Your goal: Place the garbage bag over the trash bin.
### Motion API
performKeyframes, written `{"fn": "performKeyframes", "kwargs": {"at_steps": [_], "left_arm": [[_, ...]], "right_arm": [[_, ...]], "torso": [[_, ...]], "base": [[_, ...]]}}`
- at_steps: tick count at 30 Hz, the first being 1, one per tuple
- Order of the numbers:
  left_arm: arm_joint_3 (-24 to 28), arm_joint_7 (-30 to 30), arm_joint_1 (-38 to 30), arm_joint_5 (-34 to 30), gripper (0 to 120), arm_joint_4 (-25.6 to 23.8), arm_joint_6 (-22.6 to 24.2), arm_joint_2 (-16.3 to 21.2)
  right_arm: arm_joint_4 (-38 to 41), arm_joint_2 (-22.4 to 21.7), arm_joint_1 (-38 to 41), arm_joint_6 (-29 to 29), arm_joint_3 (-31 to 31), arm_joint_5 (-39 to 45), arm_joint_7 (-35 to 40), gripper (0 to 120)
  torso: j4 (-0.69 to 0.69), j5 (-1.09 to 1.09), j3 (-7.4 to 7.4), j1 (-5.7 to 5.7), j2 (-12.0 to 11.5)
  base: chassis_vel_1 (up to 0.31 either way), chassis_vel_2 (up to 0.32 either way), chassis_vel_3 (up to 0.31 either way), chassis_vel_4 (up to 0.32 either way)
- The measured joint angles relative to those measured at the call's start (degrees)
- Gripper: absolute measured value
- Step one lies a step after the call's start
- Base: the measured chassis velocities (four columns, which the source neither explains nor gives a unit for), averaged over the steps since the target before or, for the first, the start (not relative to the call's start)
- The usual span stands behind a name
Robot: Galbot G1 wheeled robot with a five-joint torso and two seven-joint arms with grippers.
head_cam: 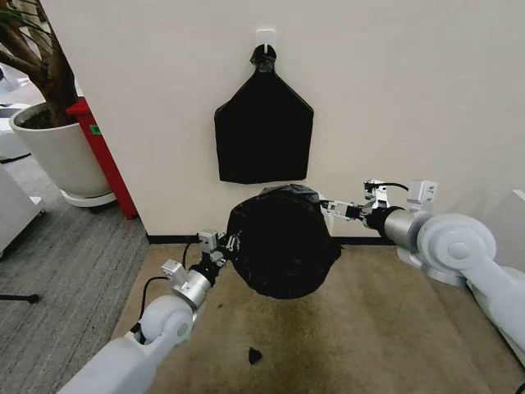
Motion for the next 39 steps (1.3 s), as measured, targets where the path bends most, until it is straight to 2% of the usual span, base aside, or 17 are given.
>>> {"fn": "performKeyframes", "kwargs": {"at_steps": [5, 8, 15, 21, 30, 39], "left_arm": [[-0.30, -0.02, 0.78, -0.57, 0, -0.20, 0.25, 0.06], [-0.32, -0.03, 1.05, -0.42, 0, -0.20, 0.36, 0.12], [-0.05, 0.30, 0.92, 0.75, 0, -0.10, 0.37, 0.09], [0.00, 0.49, 0.69, 0.78, 0, -0.12, 0.32, 0.03], [-0.16, 1.44, 1.53, 0.43, 0, -1.21, 0.30, 0.33], [-0.17, 1.72, 1.65, 0.18, 0, -1.28, 0.32, 0.23]], "right_arm": [[1.57, -0.41, -1.30, 1.59, 1.80, 0.58, 0.54, 100], [2.91, -0.95, -0.92, 2.41, 3.44, 4.21, 0.86, 100], [5.80, -0.07, 3.26, 2.57, 1.60, 11.93, 4.11, 100], [4.61, 1.23, 1.39, 1.82, -1.63, 8.51, 4.63, 100], [-1.11, 2.47, 1.38, 2.27, -1.30, 6.44, 4.55, 100], [2.11, 2.15, -0.53, 3.61, -0.73, 6.96, 4.69, 100]], "torso": [[0.00, 0.01, 0.00, 0.00, 0.00], [-0.02, 0.00, 0.00, 0.00, 0.00], [0.00, -0.02, 0.00, 0.00, 0.00], [0.00, 0.00, 0.00, 0.00, 0.00], [0.00, -0.01, 0.00, 0.00, 0.00], [0.00, 0.00, 0.00, 0.00, 0.00]], "base": [[0.000, 0.000, 0.000, 0.000], [0.000, 0.000, 0.000, 0.000], [0.000, 0.000, 0.000, 0.000], [0.000, 0.000, 0.000, 0.000], [0.000, 0.000, 0.000, 0.000], [0.000, 0.000, 0.000, 0.000]]}}
